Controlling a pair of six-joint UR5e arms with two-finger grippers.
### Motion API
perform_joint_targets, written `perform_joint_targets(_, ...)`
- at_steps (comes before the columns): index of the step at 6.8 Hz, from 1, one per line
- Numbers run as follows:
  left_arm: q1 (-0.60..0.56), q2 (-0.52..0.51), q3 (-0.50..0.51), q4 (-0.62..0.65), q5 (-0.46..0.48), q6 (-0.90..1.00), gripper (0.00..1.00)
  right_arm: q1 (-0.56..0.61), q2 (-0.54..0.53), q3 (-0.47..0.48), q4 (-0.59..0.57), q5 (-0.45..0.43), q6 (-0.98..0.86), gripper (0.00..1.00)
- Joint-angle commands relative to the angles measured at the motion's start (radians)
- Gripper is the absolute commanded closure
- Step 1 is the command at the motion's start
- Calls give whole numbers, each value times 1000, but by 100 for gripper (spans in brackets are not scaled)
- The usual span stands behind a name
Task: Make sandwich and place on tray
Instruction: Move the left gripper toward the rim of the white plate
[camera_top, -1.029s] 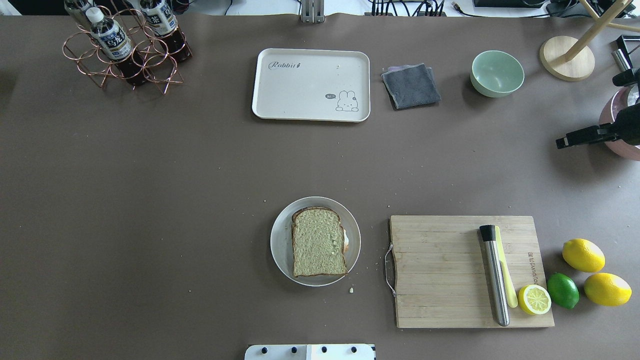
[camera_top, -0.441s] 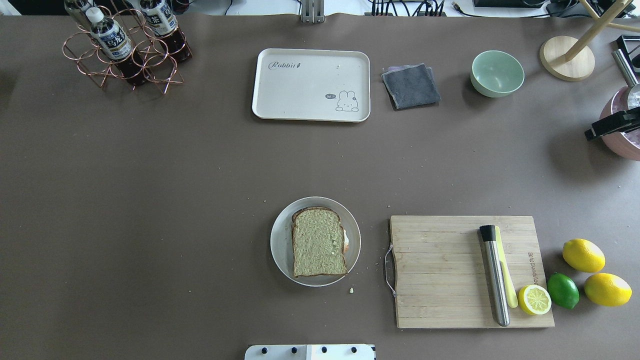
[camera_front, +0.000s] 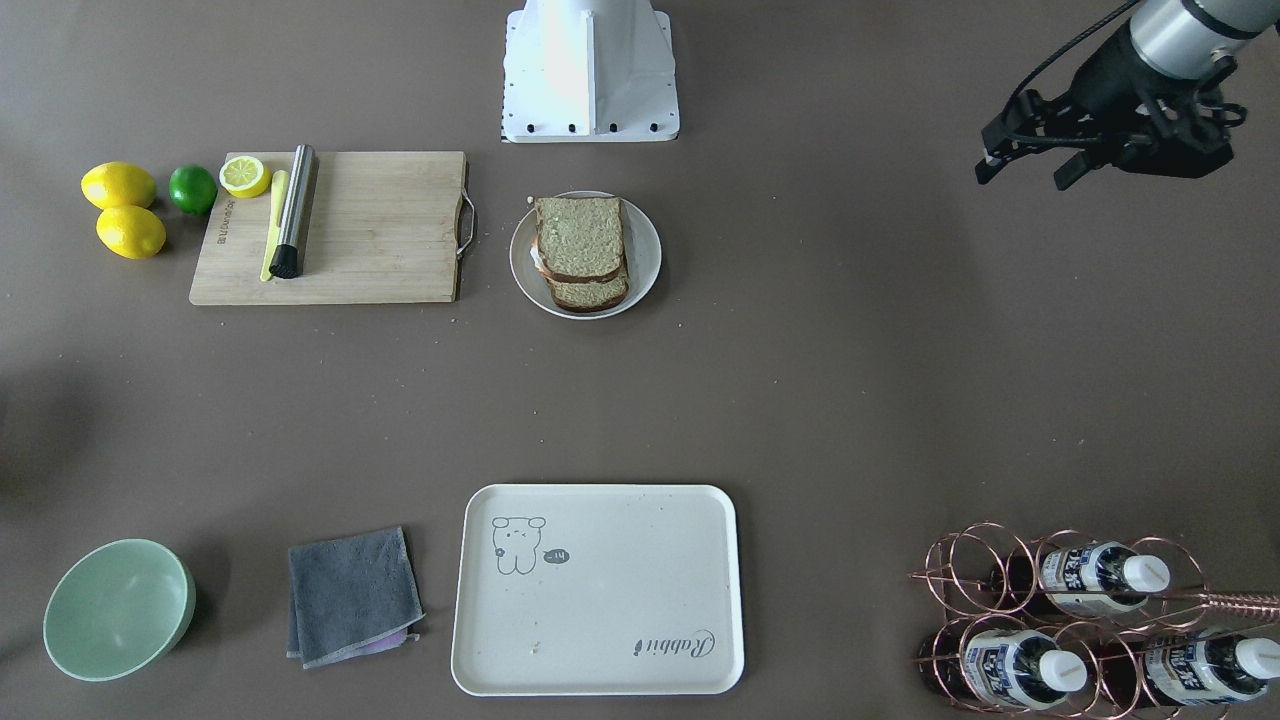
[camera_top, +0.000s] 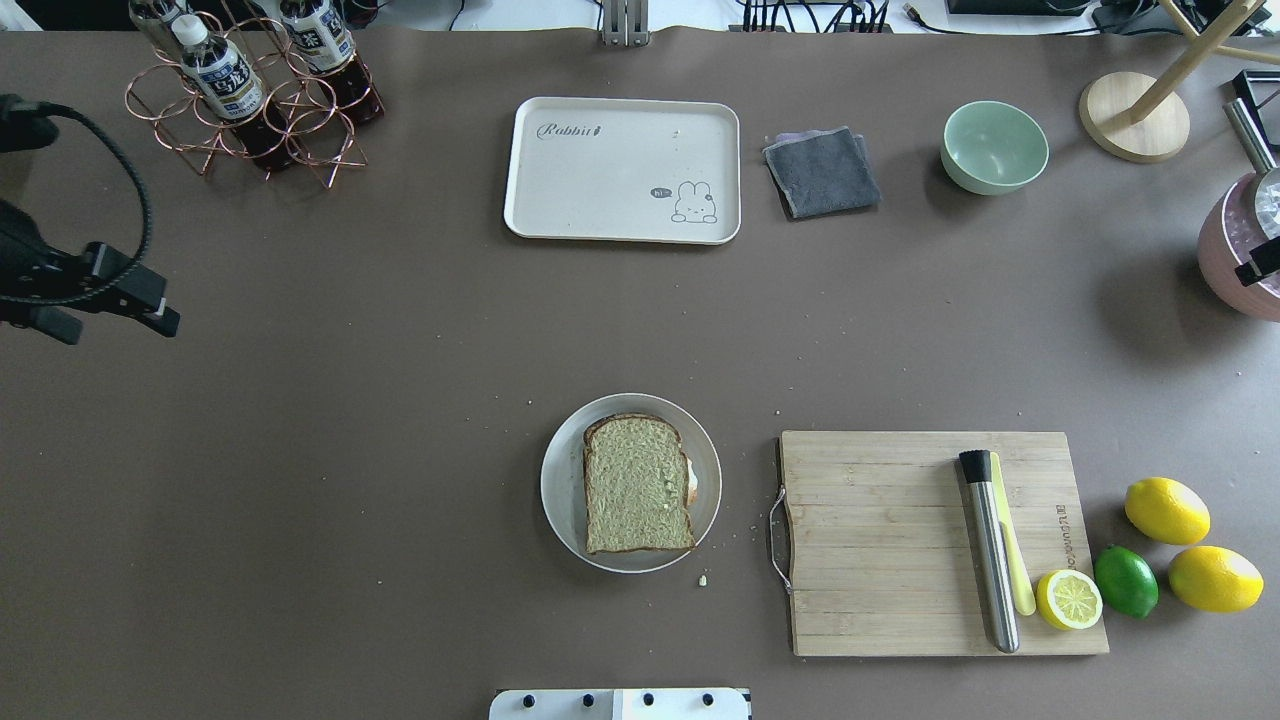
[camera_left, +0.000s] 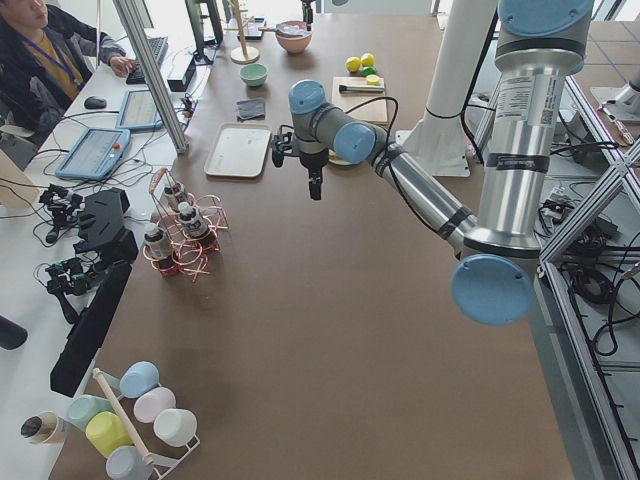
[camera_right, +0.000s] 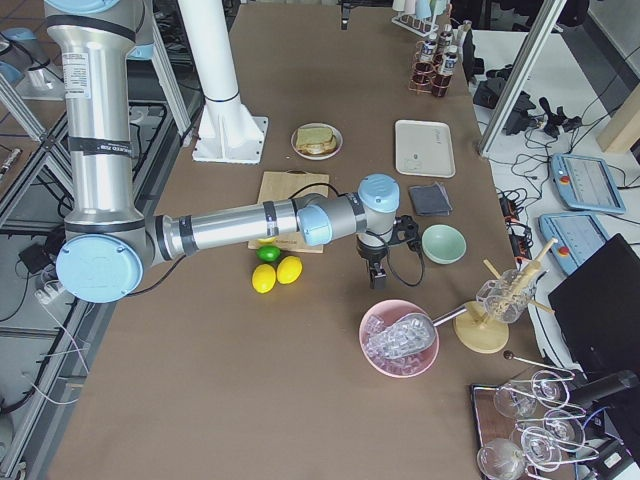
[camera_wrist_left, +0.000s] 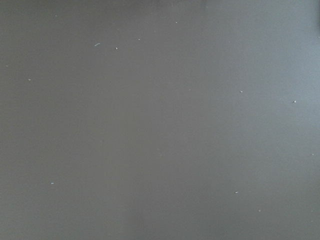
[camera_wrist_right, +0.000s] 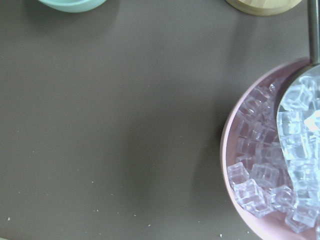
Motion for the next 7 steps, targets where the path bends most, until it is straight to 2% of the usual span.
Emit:
perform_joint_targets(1, 195, -152, 132, -147, 96, -241, 2, 54, -11, 0, -106, 4, -125, 0)
perform_joint_targets(2, 252, -152, 209, -309, 136, -331, 2, 80, -25, 1, -151, 4, -193, 0)
perform_joint_targets(3, 307, -178, 266, -379, 168, -390, 2, 96, -49, 3, -153, 4, -208, 0)
perform_joint_targets(4, 376, -231, 307, -389, 241, -433, 2, 108, -87, 10, -155, 7, -248, 0)
perform_joint_targets(5, 422, -265, 338, -407, 274, -470, 3, 126, -120, 24, -155, 17, -267, 0)
perform_joint_targets(7, 487, -275, 433, -565, 343, -476, 5, 134, -212, 110, -158, 18, -267, 0)
